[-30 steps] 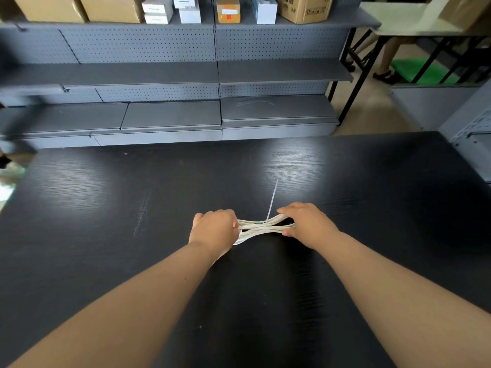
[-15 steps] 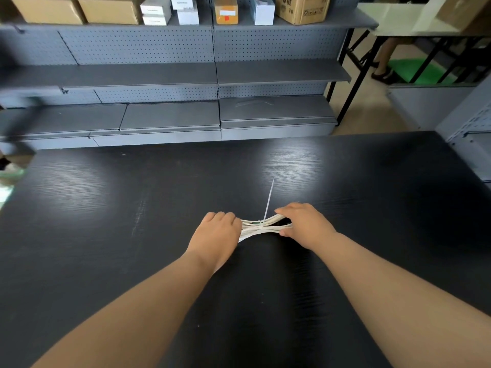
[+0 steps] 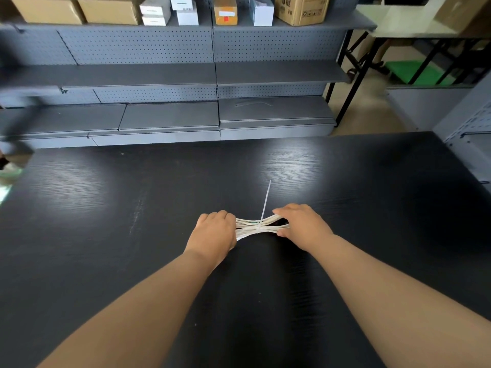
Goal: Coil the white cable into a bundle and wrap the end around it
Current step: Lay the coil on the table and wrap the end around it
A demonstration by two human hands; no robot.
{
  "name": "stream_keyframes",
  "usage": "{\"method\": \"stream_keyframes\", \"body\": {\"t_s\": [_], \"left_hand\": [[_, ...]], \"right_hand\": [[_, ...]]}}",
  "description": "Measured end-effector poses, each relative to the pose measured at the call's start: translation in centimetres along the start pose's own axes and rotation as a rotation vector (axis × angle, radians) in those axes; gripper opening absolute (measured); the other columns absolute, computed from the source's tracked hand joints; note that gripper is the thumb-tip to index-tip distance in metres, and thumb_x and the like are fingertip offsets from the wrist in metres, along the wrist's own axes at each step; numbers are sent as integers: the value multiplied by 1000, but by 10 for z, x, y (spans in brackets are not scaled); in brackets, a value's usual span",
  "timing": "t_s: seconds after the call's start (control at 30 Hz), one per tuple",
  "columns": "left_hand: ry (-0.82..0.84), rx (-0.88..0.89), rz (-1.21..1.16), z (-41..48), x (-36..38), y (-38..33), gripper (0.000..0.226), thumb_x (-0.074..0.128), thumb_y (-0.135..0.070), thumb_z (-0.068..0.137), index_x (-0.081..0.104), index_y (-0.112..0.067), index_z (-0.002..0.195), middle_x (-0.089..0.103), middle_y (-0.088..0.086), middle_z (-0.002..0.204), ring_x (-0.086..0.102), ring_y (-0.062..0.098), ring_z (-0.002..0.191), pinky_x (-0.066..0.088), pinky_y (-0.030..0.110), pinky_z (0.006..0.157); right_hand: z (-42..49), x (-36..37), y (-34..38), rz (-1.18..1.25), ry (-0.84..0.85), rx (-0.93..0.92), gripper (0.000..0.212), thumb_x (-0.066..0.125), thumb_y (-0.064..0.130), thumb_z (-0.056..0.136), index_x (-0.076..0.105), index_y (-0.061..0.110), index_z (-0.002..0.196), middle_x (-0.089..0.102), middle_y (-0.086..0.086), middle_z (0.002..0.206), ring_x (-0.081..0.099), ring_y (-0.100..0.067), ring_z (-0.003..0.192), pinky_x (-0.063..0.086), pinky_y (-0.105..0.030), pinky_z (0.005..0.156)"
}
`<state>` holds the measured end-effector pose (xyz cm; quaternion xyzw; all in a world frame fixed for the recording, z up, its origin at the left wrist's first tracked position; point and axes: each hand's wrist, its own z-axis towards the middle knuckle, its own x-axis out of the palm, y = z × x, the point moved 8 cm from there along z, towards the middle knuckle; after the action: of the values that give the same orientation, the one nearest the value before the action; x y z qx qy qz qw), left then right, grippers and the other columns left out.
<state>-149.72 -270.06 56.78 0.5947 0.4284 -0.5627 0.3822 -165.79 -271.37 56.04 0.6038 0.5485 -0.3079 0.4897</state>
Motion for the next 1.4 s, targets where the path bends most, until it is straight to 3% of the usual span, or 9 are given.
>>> {"method": "stream_keyframes", "body": {"t_s": [0.17, 0.3, 0.37, 0.47, 0.67, 0.83, 1.07, 1.27, 1.4], "left_hand": [[-7, 94, 74, -4, -2, -3, 19, 41, -4, 88, 48, -15, 103, 50, 1, 103, 49, 22, 97, 32, 28, 89], [-73, 250, 97, -13, -13, -8, 33, 76, -1, 45, 55, -18, 64, 51, -3, 67, 51, 18, 58, 46, 25, 63], [-95, 264, 89, -13, -9, -2, 30, 78, -3, 46, 57, -20, 61, 50, -5, 64, 50, 17, 55, 41, 23, 64], [-156, 282, 18, -18, -10, 4, 10, 75, -21, 68, 67, -21, 74, 56, -5, 73, 55, 17, 61, 39, 24, 71], [-86, 210, -79, -17, -6, 15, 36, 85, -26, 63, 66, -16, 92, 62, 3, 94, 63, 24, 75, 52, 31, 71], [72, 103, -211, -11, 6, 13, 63, 56, -33, 91, 27, -19, 145, 27, 3, 152, 28, 21, 139, 24, 30, 113], [120, 51, -228, -3, 12, 14, 53, 48, -34, 95, 29, -24, 143, 37, -6, 145, 35, 16, 133, 34, 28, 105], [131, 8, -244, -2, 15, 23, 55, 49, -36, 94, 29, -26, 143, 23, -7, 154, 21, 14, 141, 30, 30, 110], [129, -39, -263, -5, 9, 39, 49, 51, -35, 93, 35, -26, 139, 34, -8, 148, 34, 15, 134, 37, 30, 102]], "right_hand": [[0, 1, -1, 8, 11, 11, 55, 62, 30, 87, 40, 28, 138, 45, 4, 137, 36, -21, 128, 37, -36, 102], [0, 2, -1, 10, 7, 18, 55, 61, 31, 87, 40, 28, 138, 46, 4, 137, 36, -21, 128, 36, -36, 102], [0, 2, -1, 12, 5, 21, 55, 61, 31, 87, 40, 28, 138, 46, 4, 136, 37, -21, 127, 37, -36, 102], [0, 2, 0, 11, 1, 24, 54, 60, 30, 88, 40, 28, 138, 46, 4, 137, 37, -20, 128, 36, -36, 103], [-1, 2, 0, -7, 9, 18, 55, 59, 29, 89, 38, 27, 139, 43, 3, 141, 36, -20, 130, 35, -36, 105], [-2, 3, 1, -44, 34, -8, 57, 56, 31, 90, 32, 27, 142, 35, 4, 147, 29, -20, 135, 32, -37, 106], [-7, 4, -9, -77, 151, -69, 81, 63, 23, 86, 12, 34, 147, 18, 8, 155, 19, -18, 140, 27, -36, 113], [-3, 1, -5, -35, 87, -55, 71, 62, 15, 87, 24, 28, 146, 31, 4, 150, 33, -20, 133, 33, -36, 108], [4, 5, 7, -15, 86, -69, 70, 62, 15, 87, 25, 29, 145, 33, 5, 148, 34, -20, 132, 35, -36, 107]]}}
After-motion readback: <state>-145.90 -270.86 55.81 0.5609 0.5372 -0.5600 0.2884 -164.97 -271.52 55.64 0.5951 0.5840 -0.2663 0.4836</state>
